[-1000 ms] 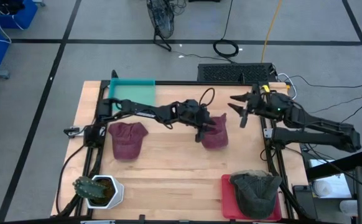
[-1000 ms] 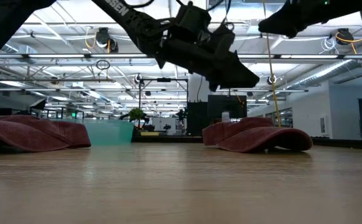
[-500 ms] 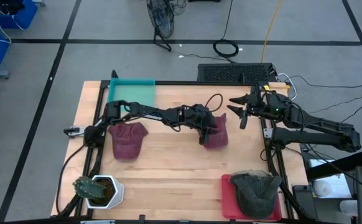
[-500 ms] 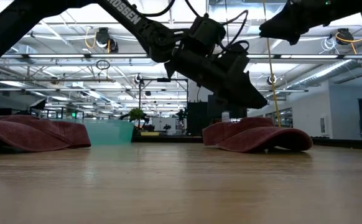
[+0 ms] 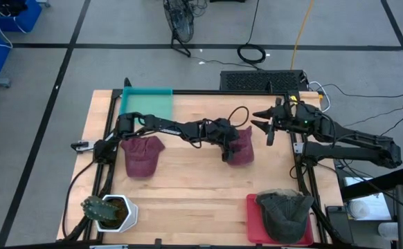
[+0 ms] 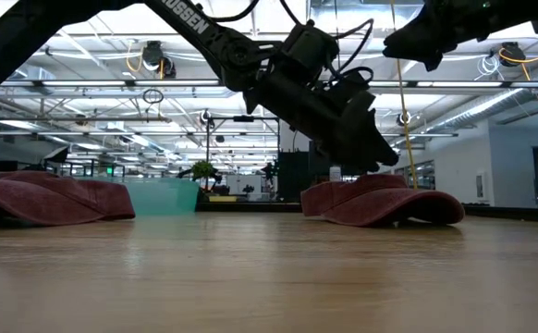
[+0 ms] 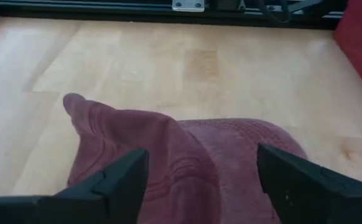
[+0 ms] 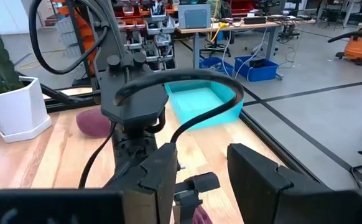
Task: Pick & Place hat
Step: Put the right red cap into the blue bin
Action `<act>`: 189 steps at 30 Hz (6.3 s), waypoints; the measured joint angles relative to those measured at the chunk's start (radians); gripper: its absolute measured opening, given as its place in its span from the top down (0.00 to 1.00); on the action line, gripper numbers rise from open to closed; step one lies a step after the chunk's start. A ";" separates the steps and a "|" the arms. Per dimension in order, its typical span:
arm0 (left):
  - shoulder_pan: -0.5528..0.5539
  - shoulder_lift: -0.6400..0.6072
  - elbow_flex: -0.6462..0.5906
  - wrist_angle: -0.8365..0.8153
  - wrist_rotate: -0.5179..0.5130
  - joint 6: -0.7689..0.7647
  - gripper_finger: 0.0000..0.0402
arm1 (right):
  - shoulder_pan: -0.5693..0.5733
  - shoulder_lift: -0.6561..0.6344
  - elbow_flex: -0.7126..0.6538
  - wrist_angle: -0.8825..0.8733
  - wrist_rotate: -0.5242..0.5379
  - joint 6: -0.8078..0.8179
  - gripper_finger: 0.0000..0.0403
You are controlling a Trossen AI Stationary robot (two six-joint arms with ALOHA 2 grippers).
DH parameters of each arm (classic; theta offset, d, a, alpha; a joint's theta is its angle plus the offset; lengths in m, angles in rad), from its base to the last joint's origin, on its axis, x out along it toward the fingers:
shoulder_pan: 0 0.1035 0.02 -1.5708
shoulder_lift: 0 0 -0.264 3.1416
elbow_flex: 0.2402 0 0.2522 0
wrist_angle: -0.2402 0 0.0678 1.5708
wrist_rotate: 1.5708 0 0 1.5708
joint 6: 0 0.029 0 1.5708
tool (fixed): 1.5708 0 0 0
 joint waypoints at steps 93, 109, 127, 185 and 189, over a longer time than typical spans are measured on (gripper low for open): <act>0.068 -0.558 -0.308 -0.518 -0.144 -0.062 0.60 | 0.004 0.554 -0.155 0.263 -0.207 -0.266 0.99; -0.007 -1.008 -0.691 -0.247 -0.155 -0.040 0.60 | 0.123 0.912 0.152 0.492 -0.205 -0.171 1.00; -0.260 -1.002 -0.855 -0.080 -0.365 0.197 0.60 | -0.010 1.083 0.443 0.386 -0.236 -0.038 1.00; -0.272 -0.684 -0.862 0.353 -0.921 0.590 0.61 | -0.040 1.082 0.442 0.412 -0.342 0.042 0.98; -0.272 -0.684 -0.862 0.353 -0.921 0.593 0.67 | -0.040 1.082 0.442 0.412 -0.342 0.008 0.98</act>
